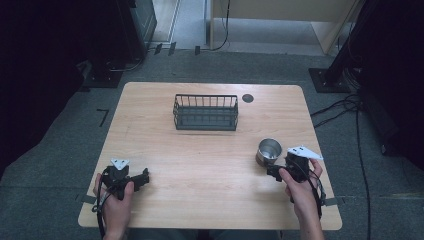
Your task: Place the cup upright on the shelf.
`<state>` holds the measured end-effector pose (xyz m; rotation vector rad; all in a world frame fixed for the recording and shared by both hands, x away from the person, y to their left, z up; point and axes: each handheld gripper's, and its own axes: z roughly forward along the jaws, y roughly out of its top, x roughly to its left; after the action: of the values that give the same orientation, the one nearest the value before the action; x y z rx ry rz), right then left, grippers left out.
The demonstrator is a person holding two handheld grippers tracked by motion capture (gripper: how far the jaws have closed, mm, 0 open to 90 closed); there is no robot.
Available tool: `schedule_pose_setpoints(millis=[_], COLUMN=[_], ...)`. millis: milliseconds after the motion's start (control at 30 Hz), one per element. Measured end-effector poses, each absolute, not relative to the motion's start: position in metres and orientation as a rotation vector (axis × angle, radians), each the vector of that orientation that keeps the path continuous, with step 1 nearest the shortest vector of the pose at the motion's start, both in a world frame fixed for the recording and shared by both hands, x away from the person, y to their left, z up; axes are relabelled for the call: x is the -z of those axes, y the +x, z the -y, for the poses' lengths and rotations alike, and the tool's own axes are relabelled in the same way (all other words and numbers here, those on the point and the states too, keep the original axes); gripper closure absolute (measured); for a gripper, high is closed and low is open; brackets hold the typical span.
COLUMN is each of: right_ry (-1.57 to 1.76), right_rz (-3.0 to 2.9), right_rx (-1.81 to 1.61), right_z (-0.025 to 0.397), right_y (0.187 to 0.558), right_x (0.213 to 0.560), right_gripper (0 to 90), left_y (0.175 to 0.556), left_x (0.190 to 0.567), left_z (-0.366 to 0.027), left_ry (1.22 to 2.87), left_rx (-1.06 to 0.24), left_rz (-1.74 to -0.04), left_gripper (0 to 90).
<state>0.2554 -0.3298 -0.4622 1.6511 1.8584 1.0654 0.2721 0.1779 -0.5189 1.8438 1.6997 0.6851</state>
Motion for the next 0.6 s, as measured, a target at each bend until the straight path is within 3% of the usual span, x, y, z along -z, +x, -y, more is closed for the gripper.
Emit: schedule_pose_setpoints(millis=[600], right_ry=[1.657], right_rz=[-1.865], right_rx=[-0.979], right_z=[0.308], right_y=[0.281], right_x=[0.47], right_gripper=[7.2], left_y=[0.272], left_x=[0.519], left_z=[-0.178], left_ry=[1.844], left_rx=[-0.685], left_rz=[-1.7], left_gripper=[0.0])
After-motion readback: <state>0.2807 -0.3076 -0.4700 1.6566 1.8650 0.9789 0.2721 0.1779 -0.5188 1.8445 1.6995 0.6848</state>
